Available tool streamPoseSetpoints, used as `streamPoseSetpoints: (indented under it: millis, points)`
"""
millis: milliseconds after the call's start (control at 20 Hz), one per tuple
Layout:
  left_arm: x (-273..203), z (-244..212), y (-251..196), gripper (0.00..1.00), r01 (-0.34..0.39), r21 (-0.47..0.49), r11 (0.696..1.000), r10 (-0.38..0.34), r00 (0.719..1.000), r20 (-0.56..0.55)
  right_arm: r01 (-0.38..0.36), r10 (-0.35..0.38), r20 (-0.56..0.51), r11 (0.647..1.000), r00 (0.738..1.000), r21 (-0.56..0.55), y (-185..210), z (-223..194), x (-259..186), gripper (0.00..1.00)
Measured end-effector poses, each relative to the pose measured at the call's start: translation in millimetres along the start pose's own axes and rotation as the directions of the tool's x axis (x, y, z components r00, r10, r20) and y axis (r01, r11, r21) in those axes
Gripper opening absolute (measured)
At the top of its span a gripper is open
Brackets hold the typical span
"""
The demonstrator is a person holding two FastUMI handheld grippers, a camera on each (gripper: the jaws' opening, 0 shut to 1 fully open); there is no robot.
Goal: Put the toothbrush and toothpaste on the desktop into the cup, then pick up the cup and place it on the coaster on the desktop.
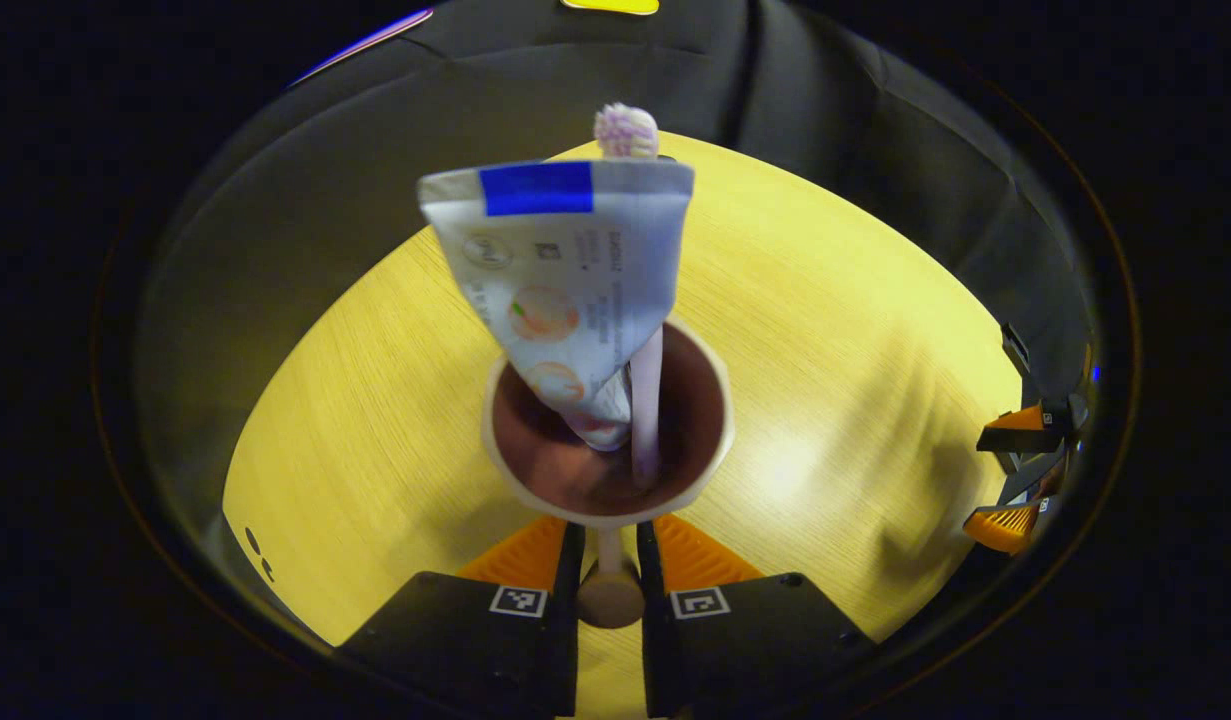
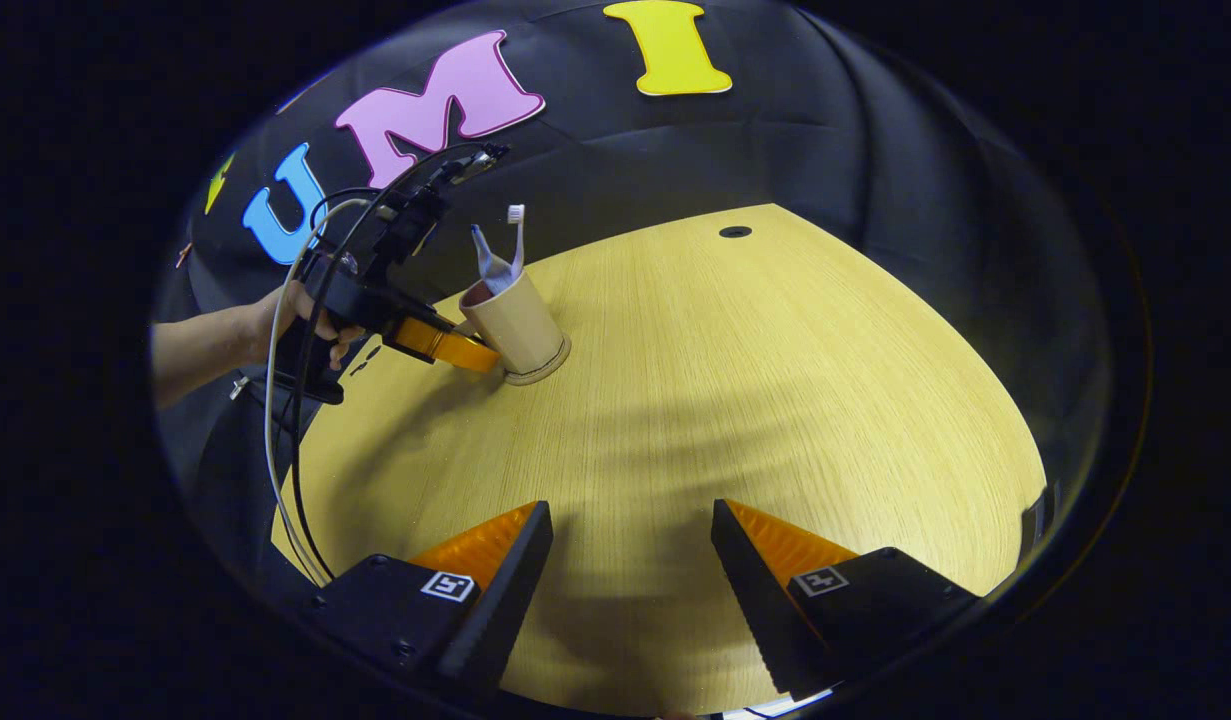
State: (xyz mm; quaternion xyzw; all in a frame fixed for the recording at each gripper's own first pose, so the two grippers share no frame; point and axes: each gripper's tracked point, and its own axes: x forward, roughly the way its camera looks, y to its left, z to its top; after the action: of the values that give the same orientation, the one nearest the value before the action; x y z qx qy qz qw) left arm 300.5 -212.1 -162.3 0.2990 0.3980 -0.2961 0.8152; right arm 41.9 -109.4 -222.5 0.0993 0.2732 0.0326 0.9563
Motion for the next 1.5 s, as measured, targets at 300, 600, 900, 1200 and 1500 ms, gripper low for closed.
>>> streamPoseSetpoints:
  millis: [300, 600, 900, 1200, 1500]
  points:
    - [-20, 8, 2, 0.62, -0.036, -0.037, 0.999, 0.038, 0.997, 0.062, -0.016, 0.016, 0.004, 1.000, 1.000, -0.012, 12, -4, -3, 0.98]
    - [-82, -13, -1, 0.99, -0.051, -0.259, 0.964, 0.109, 0.971, 0.213, -0.023, 0.025, 0.041, 0.998, 0.999, -0.052, 28, 12, -19, 0.98]
    - [-189, -62, 9, 0.99, -0.076, -0.491, 0.868, 0.308, 0.858, 0.411, -0.023, 0.033, 0.090, 0.994, 0.995, -0.105, 55, 33, -49, 0.98]
    - [-286, -151, -13, 0.98, -0.040, -0.674, 0.737, 0.511, 0.687, 0.517, 0.008, 0.016, 0.161, 0.989, 0.987, -0.147, 89, 44, -83, 0.98]
    - [-350, -265, -24, 0.98, -0.091, -0.794, 0.602, 0.708, 0.521, 0.477, -0.011, 0.040, 0.174, 0.987, 0.984, -0.163, 115, 30, -122, 0.98]
